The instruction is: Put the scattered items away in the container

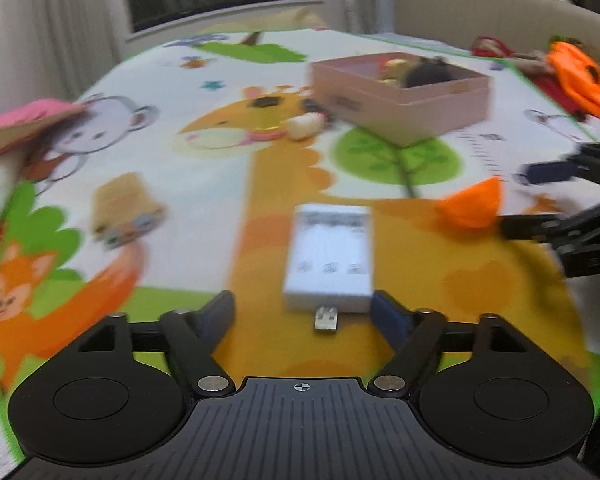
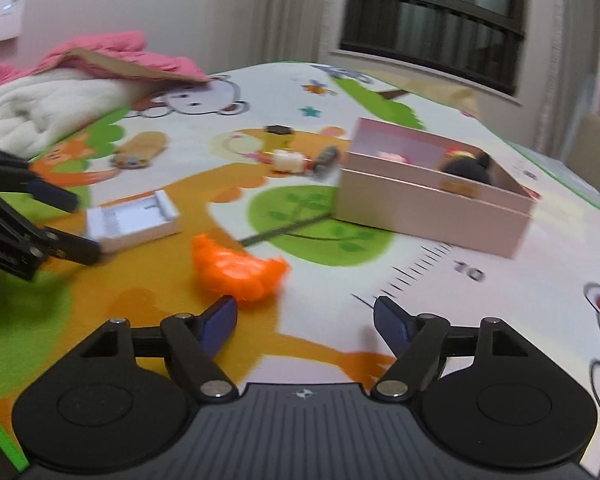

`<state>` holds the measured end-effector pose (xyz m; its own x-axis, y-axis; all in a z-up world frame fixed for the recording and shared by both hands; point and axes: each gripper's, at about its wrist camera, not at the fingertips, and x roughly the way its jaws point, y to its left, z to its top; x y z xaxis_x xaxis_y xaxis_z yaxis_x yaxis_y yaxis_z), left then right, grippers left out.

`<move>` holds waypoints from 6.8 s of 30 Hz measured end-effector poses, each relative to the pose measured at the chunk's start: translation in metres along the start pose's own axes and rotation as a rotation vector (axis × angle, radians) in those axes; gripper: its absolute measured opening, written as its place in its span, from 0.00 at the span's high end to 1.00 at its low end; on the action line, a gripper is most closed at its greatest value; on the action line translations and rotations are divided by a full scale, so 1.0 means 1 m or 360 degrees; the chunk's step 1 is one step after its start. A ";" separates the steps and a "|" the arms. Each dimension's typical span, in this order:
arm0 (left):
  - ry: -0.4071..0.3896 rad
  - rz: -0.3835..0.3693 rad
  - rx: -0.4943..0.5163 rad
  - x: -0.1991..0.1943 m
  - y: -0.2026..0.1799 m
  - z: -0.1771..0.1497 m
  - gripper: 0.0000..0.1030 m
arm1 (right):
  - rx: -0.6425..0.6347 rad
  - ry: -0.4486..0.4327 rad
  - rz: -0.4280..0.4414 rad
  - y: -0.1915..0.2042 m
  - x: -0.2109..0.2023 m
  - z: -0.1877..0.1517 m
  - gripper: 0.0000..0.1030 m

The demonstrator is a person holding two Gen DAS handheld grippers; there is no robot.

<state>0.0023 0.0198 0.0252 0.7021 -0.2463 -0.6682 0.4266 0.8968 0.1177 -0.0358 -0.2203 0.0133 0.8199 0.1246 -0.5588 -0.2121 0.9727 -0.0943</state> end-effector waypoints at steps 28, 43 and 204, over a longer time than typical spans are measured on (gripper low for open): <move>-0.0083 0.0251 -0.0384 0.003 0.021 -0.025 0.00 | 0.0104 0.0033 0.0109 0.030 0.004 0.007 0.11; -0.0123 0.0198 -0.0449 -0.005 0.023 -0.020 0.00 | 0.0018 0.0046 0.0096 0.040 0.017 0.021 0.57; -0.0085 0.0170 -0.0219 0.089 0.012 0.070 0.42 | 0.0321 0.0083 0.0112 -0.001 0.039 0.008 0.00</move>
<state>0.1096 -0.0168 0.0185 0.7701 -0.1628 -0.6168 0.2684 0.9598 0.0817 0.0005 -0.2151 -0.0020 0.7772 0.1881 -0.6005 -0.1527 0.9821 0.1100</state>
